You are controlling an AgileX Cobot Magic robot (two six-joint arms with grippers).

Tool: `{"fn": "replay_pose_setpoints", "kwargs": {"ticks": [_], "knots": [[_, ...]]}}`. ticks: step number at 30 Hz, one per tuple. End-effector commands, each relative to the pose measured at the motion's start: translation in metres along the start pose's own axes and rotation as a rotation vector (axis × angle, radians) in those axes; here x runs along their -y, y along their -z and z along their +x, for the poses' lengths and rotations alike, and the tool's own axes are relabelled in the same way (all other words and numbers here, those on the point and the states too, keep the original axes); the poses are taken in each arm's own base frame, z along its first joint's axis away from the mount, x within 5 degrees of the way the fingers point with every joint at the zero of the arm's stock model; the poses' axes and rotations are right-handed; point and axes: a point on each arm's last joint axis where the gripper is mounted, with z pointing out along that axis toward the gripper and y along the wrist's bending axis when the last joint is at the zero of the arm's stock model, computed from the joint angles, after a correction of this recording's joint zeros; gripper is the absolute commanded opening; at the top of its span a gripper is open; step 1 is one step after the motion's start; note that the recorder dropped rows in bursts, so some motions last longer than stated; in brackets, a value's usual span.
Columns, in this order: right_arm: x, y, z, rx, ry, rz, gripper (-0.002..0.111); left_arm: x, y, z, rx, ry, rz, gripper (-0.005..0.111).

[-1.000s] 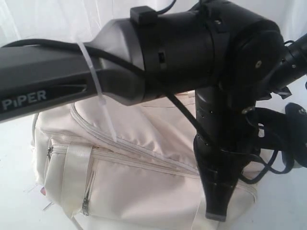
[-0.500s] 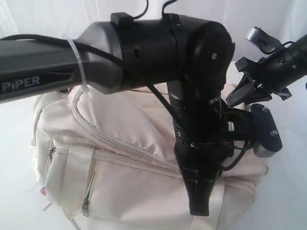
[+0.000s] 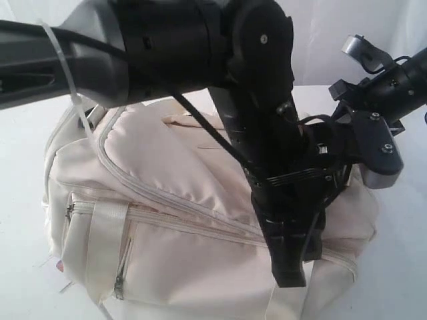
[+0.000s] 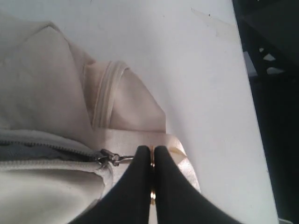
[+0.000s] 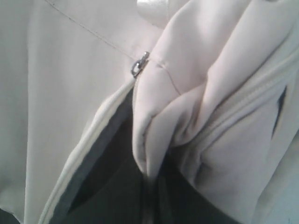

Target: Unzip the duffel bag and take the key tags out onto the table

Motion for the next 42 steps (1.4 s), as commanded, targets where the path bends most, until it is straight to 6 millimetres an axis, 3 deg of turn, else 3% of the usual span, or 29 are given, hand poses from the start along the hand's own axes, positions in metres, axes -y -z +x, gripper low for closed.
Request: {"fn": "replay_pose_setpoints", "kwargs": {"ticks": [1,7,10,18,22,26,29,34,38,42], "knots": [[-0.002,0.004,-0.002,0.031,0.033,-0.002,0.017,0.006,-0.004,0.000,0.030,0.008,0.035,0.000],[0.001,0.007,-0.001,0.039,0.032,0.002,0.050,0.007,-0.006,0.003,0.015,0.012,0.050,0.000],[0.005,0.016,-0.001,0.061,0.011,0.012,0.059,0.007,-0.006,0.002,0.018,0.010,0.047,0.000],[0.001,0.043,0.001,0.146,-0.018,0.026,0.060,0.007,-0.006,0.002,0.020,-0.006,0.048,0.000],[-0.010,0.052,0.004,0.175,-0.156,0.016,0.060,0.008,-0.006,0.001,0.035,-0.008,0.060,0.000],[-0.027,0.075,0.019,0.181,-0.190,0.132,0.060,0.009,-0.006,0.000,0.049,-0.030,0.068,0.000],[-0.056,0.088,0.052,0.211,-0.186,0.150,0.060,0.009,-0.006,0.000,0.051,-0.052,0.068,0.000],[-0.075,0.069,0.097,0.171,-0.220,0.120,0.060,0.009,-0.006,-0.001,0.055,-0.069,0.073,0.000],[-0.071,0.043,0.102,0.143,-0.258,0.075,0.060,0.010,-0.003,-0.001,0.062,-0.071,0.069,0.000],[-0.072,0.034,0.100,0.154,-0.260,0.066,0.060,0.010,-0.003,-0.001,0.062,-0.071,0.069,0.000]]}}
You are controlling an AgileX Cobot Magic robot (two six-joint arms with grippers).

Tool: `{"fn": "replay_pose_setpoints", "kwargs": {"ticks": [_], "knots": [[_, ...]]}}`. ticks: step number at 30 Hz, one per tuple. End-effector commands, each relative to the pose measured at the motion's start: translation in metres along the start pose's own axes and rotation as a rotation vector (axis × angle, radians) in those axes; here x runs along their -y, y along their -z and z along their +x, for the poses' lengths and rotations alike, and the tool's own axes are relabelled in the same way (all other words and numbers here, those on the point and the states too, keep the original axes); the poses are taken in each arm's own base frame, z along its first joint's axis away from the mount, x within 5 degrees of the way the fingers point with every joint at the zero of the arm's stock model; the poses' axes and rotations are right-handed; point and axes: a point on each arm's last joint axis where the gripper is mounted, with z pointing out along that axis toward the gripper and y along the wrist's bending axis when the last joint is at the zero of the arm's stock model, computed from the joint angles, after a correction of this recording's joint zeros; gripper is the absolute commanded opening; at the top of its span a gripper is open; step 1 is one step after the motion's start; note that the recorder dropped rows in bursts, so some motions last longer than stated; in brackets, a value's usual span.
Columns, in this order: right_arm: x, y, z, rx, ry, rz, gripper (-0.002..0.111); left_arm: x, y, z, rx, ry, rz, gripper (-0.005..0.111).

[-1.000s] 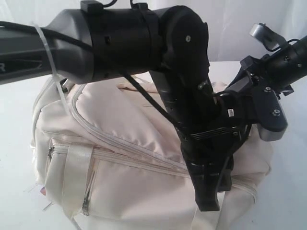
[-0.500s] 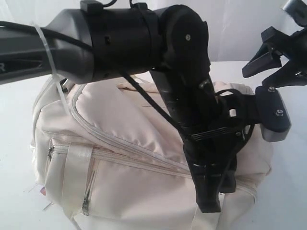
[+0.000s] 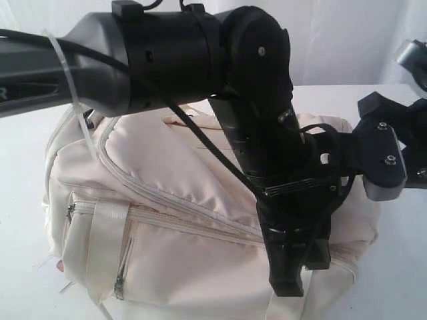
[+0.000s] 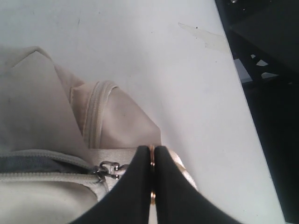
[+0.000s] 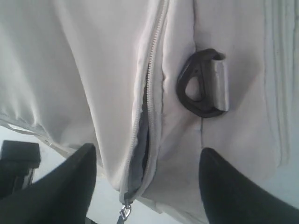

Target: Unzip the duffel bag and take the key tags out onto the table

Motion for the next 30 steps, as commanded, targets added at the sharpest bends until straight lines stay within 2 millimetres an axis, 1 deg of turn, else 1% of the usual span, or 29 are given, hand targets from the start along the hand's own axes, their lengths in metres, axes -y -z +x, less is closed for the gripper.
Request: {"fn": "replay_pose_setpoints", "kwargs": {"ticks": [1,6,16,21,23,25,27,28,30], "knots": [[-0.003,-0.010,-0.003,0.026,-0.001,-0.013,0.060,0.008,0.005,-0.002,0.014,0.004,0.043,0.000],[-0.004,-0.020,-0.005,0.008,0.011,-0.007,0.060,0.008,0.005,-0.002,0.014,0.004,0.043,0.000],[0.013,-0.053,-0.013,-0.101,-0.051,0.001,0.060,0.008,0.005,-0.002,0.016,0.004,0.044,0.000],[0.007,-0.068,-0.010,-0.156,-0.034,-0.008,0.059,0.009,0.005,-0.003,0.025,-0.006,0.050,0.000],[0.008,-0.074,-0.010,-0.178,-0.038,-0.008,0.053,0.009,0.005,-0.003,0.025,-0.006,0.050,0.000],[0.011,-0.080,-0.010,-0.197,-0.047,-0.005,0.044,0.009,0.005,-0.003,0.025,-0.006,0.050,0.000],[0.013,-0.083,-0.011,-0.200,-0.054,-0.001,0.034,0.009,0.005,-0.003,0.025,-0.006,0.050,0.000],[0.015,-0.084,-0.012,-0.192,-0.052,0.008,0.027,0.009,0.005,-0.003,0.025,-0.006,0.050,0.000],[0.014,-0.084,-0.013,-0.183,-0.051,0.011,0.019,0.009,0.005,-0.003,0.025,-0.006,0.050,0.000]]}}
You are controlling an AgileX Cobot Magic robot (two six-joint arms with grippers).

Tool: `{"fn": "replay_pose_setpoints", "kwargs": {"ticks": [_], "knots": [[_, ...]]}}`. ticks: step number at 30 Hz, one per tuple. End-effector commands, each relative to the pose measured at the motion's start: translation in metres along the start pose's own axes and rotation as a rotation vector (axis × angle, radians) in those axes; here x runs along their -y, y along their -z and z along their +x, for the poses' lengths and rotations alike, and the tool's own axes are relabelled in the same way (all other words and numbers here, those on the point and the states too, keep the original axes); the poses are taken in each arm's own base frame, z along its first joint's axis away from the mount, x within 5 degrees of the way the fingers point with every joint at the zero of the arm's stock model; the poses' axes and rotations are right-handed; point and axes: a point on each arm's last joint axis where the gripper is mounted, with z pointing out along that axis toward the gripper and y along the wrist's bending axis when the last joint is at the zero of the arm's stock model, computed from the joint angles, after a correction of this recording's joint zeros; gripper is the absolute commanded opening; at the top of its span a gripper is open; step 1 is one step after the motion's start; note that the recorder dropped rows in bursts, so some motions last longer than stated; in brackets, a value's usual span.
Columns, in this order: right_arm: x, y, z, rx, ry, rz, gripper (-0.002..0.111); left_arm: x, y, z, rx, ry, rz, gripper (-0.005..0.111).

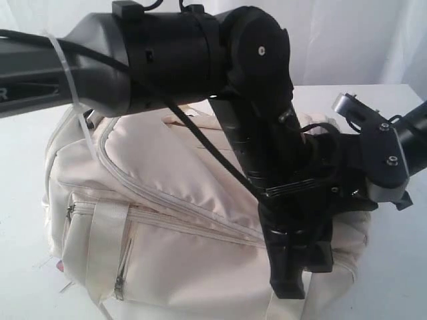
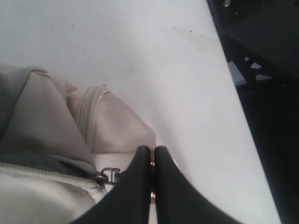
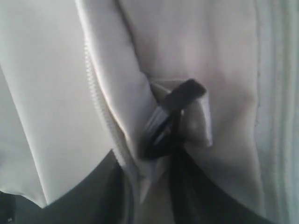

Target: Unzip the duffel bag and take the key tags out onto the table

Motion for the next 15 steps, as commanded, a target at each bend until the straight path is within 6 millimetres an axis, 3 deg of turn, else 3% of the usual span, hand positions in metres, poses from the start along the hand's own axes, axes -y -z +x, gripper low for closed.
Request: {"fn": "replay_pose_setpoints", "kwargs": {"ticks": [1,5,15], "knots": [[-0.002,-0.002,-0.001,0.001,0.004,-0.010,0.015,0.007,0.005,-0.002,0.012,0.000,0.036,0.000],[-0.006,0.003,-0.004,0.014,0.037,-0.005,0.000,0.007,0.005,-0.002,0.012,0.000,0.036,0.000],[-0.010,0.031,-0.010,0.099,0.081,0.057,0.000,0.011,0.005,0.003,-0.039,0.028,0.072,0.000]]}}
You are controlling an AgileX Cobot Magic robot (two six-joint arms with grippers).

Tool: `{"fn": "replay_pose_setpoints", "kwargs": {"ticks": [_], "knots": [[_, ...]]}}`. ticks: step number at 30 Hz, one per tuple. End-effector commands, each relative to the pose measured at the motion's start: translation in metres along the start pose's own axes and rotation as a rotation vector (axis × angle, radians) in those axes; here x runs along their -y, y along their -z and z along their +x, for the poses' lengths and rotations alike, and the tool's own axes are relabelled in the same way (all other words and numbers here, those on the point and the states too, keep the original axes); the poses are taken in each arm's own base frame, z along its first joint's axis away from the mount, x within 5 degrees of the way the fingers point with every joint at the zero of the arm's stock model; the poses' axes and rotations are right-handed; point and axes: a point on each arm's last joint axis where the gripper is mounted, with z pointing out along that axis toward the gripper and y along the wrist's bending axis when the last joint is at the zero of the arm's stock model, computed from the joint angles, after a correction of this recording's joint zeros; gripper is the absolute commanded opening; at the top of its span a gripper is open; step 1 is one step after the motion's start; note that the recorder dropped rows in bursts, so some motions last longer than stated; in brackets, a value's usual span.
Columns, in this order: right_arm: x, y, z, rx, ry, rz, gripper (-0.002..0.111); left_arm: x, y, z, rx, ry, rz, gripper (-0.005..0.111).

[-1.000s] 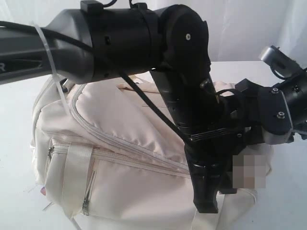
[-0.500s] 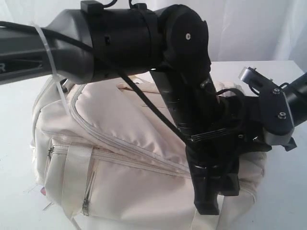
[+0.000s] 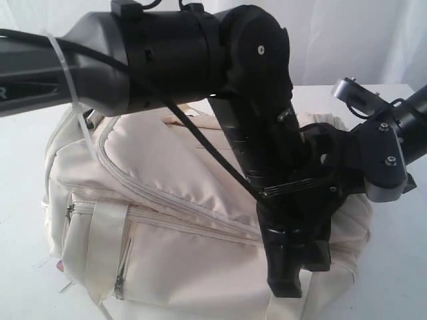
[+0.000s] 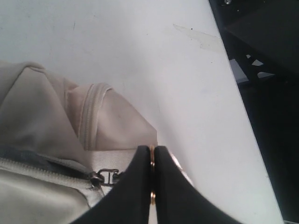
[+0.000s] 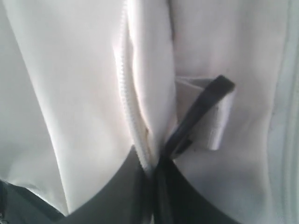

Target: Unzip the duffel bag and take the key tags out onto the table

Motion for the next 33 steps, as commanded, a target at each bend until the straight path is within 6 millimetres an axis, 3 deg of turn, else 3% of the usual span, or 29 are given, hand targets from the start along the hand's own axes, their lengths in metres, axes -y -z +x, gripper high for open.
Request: {"fn": "replay_pose_setpoints", "kwargs": {"ticks": [1,21,33], "knots": [[0.003,0.014,-0.005,0.065,0.004,0.032,0.000,0.010,0.005,0.003,-0.045,0.040,0.064,0.000],[0.005,0.016,-0.005,0.073,0.005,0.044,0.000,0.007,0.013,0.028,-0.225,0.131,0.109,0.000],[0.005,0.016,-0.004,0.070,0.007,0.047,0.000,-0.005,0.029,0.041,-0.209,0.181,0.075,0.000]]}}
